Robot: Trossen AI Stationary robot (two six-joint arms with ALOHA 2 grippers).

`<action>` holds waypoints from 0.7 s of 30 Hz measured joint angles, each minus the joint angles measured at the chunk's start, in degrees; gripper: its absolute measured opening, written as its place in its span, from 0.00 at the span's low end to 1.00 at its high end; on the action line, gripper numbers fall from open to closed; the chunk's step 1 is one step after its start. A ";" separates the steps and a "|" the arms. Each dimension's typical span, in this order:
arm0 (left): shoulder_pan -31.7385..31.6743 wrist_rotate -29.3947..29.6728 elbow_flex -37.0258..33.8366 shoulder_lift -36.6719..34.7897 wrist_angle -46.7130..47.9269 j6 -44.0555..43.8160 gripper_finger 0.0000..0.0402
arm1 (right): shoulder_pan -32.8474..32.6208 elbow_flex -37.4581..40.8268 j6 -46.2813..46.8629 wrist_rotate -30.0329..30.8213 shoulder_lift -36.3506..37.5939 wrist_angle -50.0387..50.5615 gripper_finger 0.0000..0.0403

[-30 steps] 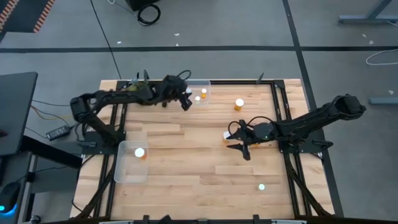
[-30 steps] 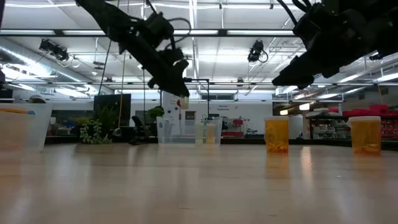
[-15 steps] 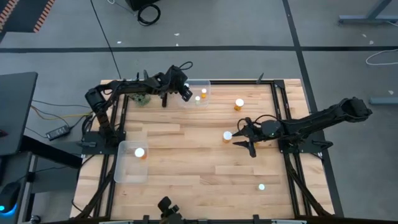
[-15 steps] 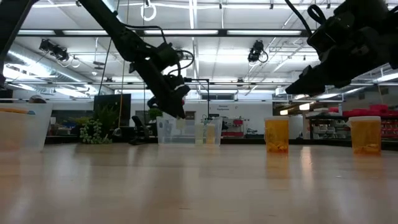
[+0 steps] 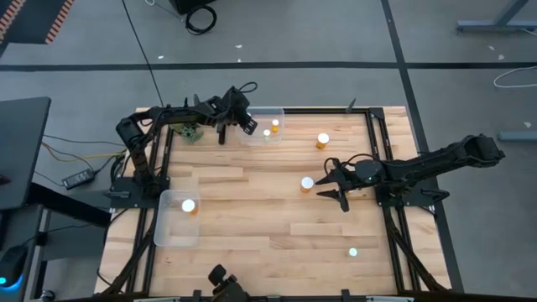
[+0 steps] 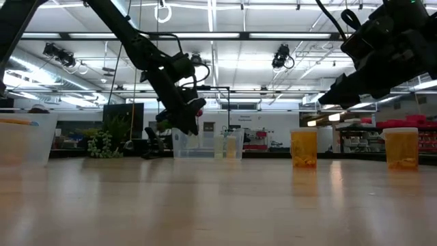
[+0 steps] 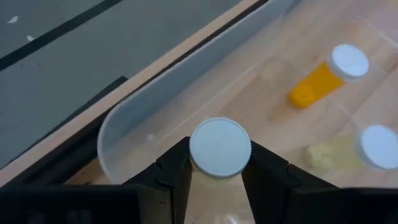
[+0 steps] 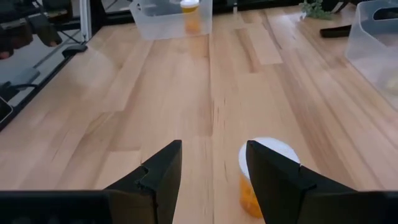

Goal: Pick and place medicine bottles into bin by pill shape (circle, oval)
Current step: Put the left small yellow pill bottle into the top transparent bin

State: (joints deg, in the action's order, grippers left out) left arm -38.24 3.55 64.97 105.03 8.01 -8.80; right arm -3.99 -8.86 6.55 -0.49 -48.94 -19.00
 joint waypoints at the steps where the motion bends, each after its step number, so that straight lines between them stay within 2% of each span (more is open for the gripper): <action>1: 0.02 0.00 0.00 0.05 0.06 -0.02 0.34 | 0.00 0.00 0.00 -0.02 0.04 0.09 0.46; 21: 1.64 -0.22 -0.04 1.88 -1.63 -0.81 0.34 | 1.80 0.00 -0.33 -1.06 0.04 0.02 0.46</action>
State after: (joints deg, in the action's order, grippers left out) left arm -36.60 3.33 64.93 106.91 6.38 -9.61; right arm -2.19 -8.86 6.22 -1.56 -48.90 -18.98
